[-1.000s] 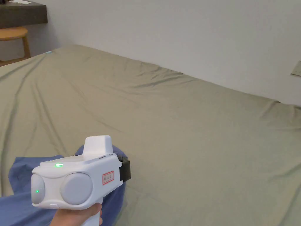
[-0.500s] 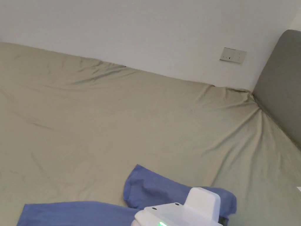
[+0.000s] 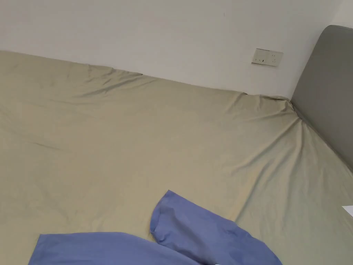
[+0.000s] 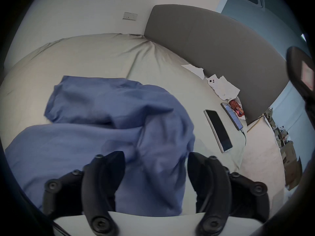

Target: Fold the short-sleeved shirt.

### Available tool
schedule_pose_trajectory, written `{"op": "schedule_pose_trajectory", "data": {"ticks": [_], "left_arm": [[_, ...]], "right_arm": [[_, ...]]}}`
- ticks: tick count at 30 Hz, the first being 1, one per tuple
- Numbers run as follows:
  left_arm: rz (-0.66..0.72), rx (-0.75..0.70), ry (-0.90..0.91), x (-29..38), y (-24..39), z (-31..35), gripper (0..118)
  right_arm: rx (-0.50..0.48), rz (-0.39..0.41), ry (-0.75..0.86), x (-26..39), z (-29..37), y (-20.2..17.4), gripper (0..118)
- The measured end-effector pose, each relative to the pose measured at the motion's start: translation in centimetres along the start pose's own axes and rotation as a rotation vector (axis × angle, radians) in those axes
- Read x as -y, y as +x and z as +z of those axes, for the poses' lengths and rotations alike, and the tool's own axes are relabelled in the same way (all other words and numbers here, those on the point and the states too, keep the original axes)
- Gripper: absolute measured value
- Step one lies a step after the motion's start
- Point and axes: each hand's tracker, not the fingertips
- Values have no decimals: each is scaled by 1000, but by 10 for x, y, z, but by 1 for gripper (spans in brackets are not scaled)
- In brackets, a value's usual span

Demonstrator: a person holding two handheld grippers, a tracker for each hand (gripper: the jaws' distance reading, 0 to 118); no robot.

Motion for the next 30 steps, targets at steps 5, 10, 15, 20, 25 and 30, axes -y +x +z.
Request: {"op": "schedule_pose_trajectory", "data": {"ticks": [5,10,15,20,25,30], "left_arm": [[-11,-235,272,30,-18,98,8],[164,-454,390,69,-48,174,0],[269,-661,359,113,-59,219,0],[342,-656,323,135,-73,230,0],[335,-599,360,121,-92,225,0],[329,-554,363,85,-141,207,23]], "right_arm": [[-25,32,5,3,2,-13,2],[-91,41,-21,13,4,-29,2],[-141,54,-50,22,8,-46,2],[-176,66,-65,26,10,-57,2],[-185,74,-63,24,10,-62,2],[-167,71,-73,20,4,-59,2]]}}
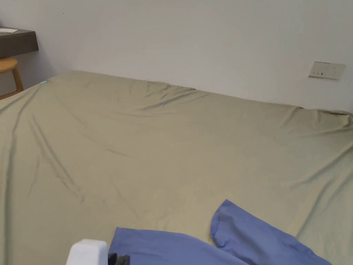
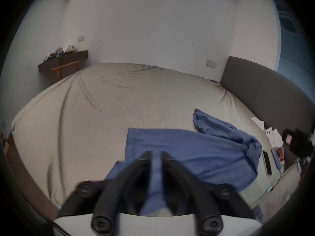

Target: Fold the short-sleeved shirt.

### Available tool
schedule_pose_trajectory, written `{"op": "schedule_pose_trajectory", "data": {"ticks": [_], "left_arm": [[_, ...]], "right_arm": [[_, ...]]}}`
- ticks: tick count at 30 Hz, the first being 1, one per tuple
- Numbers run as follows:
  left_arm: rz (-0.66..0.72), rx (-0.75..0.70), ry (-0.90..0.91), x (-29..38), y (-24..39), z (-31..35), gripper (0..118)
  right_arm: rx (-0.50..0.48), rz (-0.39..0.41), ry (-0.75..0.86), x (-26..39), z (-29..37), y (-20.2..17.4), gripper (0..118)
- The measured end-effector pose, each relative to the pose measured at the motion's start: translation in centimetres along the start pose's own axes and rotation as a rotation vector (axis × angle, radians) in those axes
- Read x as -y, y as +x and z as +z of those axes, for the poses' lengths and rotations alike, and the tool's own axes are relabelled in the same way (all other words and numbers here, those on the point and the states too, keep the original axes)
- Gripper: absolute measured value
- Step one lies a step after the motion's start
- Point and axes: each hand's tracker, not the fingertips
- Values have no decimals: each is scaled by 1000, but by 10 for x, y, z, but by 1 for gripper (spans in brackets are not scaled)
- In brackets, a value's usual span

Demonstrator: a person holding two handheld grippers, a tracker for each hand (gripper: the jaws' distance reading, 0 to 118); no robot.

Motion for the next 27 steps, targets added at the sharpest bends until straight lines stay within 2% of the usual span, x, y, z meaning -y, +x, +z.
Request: {"op": "schedule_pose_trajectory", "data": {"ticks": [2,3,7,12,13,14,16,17,19,24,27], "left_arm": [[38,35,-39,-16,-13,-28,68],[36,31,-34,-22,-16,-42,82],[-55,-49,-36,-36,-20,-91,81],[-32,-39,-161,-36,-26,-144,80],[-40,-46,-173,-31,-29,-153,77],[-54,-72,-195,-26,-29,-157,70],[-57,-91,-233,-17,-28,-161,25],[-46,-82,-243,-10,-25,-156,8],[-27,-71,-209,-1,-23,-150,2],[-35,-40,-212,-6,-25,-142,0],[-17,-2,-181,-16,-27,-132,0]], "right_arm": [[12,0,-10,-1,-4,3,2],[19,0,-16,-1,-6,4,2],[38,-2,-40,-2,-17,8,2],[57,13,-71,-3,-34,8,2],[57,19,-75,-3,-37,7,2],[54,23,-78,-4,-38,7,2],[42,26,-81,-5,-41,6,2],[36,25,-83,-5,-43,6,2],[27,19,-85,-5,-47,6,2],[15,5,-93,-8,-52,10,2],[39,46,-81,-21,-62,21,2]]}}
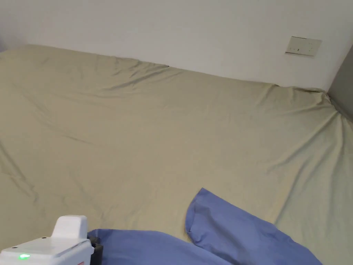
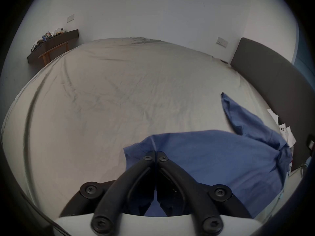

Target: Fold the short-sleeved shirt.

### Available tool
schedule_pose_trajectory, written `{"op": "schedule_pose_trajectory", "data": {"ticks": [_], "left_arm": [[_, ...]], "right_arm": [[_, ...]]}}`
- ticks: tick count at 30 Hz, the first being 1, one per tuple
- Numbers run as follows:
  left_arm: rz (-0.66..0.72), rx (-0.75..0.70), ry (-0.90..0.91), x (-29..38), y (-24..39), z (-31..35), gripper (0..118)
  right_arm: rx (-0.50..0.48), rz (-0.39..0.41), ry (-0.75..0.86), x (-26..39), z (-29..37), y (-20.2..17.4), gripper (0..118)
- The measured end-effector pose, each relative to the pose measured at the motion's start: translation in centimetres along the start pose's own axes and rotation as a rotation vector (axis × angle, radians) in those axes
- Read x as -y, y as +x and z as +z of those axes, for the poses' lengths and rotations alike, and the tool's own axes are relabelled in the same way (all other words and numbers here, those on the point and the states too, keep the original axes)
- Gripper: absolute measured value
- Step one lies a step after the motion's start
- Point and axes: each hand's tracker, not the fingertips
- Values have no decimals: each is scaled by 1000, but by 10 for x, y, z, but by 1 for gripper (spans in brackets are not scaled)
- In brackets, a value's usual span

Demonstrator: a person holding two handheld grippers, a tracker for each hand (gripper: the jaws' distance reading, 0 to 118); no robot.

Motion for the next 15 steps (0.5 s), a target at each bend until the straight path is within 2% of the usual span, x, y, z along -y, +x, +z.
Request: {"op": "schedule_pose_trajectory", "data": {"ticks": [3,4,5,6,8,9,11,15], "left_arm": [[1,22,48,-10,1,18,0],[8,33,59,-13,0,22,0],[16,39,70,-15,0,26,0],[17,41,76,-19,1,28,0],[1,41,86,-22,3,31,0],[-11,35,88,-22,4,31,0],[-27,29,81,-23,5,29,0],[-39,21,56,-21,4,20,0]], "right_arm": [[58,99,58,-24,-30,20,2],[75,116,52,-34,-47,30,6],[54,116,26,-45,-68,41,19],[11,108,-11,-53,-88,51,56],[-71,76,-145,-67,-139,70,114],[-81,73,-211,-71,-160,75,118],[-118,87,-300,-75,-201,82,113],[-19,132,-430,-65,-263,86,104]]}}
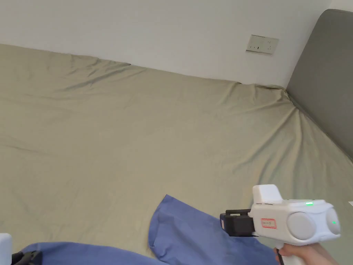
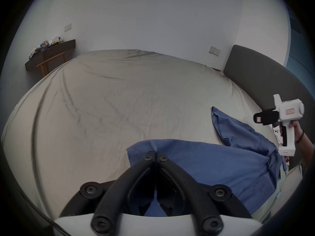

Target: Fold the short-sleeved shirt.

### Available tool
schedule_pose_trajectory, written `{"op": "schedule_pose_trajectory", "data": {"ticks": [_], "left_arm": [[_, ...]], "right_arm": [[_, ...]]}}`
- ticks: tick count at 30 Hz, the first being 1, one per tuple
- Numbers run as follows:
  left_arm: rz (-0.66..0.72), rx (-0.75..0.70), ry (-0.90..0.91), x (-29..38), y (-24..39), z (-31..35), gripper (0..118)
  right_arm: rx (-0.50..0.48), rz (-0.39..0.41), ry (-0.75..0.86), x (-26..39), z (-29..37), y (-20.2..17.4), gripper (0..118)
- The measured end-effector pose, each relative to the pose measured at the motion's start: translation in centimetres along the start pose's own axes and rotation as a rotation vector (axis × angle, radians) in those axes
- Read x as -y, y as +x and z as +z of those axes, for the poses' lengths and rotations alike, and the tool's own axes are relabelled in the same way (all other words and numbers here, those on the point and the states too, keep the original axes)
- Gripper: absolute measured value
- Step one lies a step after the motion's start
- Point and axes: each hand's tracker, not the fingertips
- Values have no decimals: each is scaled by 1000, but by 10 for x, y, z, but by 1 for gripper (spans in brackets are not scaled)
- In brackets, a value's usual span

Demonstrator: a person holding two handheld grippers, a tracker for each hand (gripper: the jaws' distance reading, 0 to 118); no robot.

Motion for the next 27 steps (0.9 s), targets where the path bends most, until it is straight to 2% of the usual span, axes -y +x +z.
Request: {"op": "schedule_pose_trajectory", "data": {"ticks": [3,5,6,7,8,9,11,15,20,22,27], "left_arm": [[7,-14,-25,4,-2,-7,0],[22,-14,-38,5,-5,-10,0],[26,-14,-41,6,-5,-11,0],[27,-14,-44,6,-5,-11,0],[26,-16,-46,6,-5,-12,0],[24,-19,-49,6,-4,-12,0],[24,-19,-53,6,-4,-12,0],[19,-15,-36,2,-1,-2,0],[29,2,17,-15,-2,24,0],[36,32,57,-31,-5,40,0],[7,61,194,-90,-12,87,0]], "right_arm": [[-6,-19,-97,7,-29,-2,96],[-15,-21,-156,16,-38,-4,83],[-15,-27,-164,19,-40,-4,81],[-25,-64,-101,21,-33,-3,69],[-23,-68,-105,19,-27,-2,42],[-43,-79,-89,20,-20,-3,7],[-12,-74,-72,20,-11,-6,6],[-20,-27,-84,14,13,-12,6],[11,-106,79,1,73,-7,6],[41,-123,168,-10,104,-3,6],[38,-196,402,-42,189,7,6]]}}
